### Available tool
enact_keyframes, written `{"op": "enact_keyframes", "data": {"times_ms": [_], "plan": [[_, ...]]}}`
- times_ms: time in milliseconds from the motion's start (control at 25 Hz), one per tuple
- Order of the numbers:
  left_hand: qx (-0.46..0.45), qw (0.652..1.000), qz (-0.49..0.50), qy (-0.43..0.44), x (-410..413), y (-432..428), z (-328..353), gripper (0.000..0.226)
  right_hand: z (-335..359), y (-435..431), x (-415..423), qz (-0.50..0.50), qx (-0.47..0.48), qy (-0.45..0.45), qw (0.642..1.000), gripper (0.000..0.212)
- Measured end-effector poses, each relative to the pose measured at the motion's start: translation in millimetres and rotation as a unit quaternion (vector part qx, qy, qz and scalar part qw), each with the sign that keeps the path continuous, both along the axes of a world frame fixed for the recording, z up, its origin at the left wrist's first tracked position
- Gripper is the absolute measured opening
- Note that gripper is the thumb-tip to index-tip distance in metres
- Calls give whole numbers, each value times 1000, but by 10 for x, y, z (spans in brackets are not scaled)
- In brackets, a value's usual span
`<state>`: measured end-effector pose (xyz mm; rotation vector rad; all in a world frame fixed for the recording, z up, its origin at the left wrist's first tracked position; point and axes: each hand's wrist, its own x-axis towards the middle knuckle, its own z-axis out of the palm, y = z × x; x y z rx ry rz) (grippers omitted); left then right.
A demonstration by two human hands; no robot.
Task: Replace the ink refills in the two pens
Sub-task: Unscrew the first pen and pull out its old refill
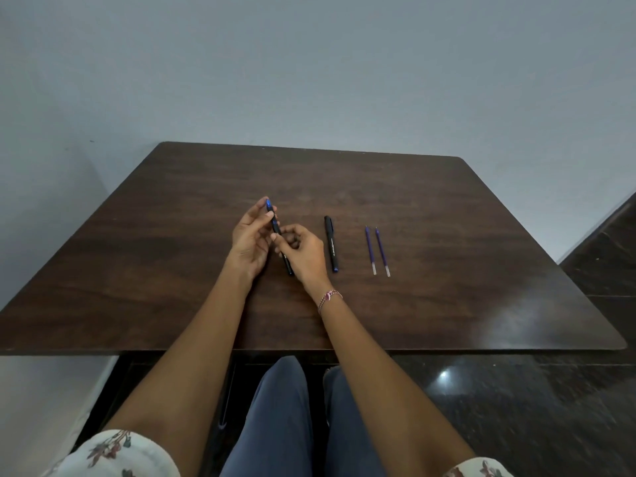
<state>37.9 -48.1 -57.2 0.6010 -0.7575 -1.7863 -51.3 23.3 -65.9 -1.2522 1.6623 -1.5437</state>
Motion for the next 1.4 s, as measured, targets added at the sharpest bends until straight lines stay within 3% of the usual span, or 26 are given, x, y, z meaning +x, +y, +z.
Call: {"op": "enact_keyframes", "data": {"times_ms": [280, 680, 1400], "plan": [[13, 999, -24, 27, 13, -35, -24, 27, -10, -14, 1, -1, -2, 9, 1000, 15], [-18, 999, -7, -44, -37, 17, 45, 23, -45, -78, -25, -1, -13, 1, 1000, 10], [-14, 999, -15, -39, -20, 14, 22, 27, -60, -57, -34, 17, -16, -1, 1000, 9]]}}
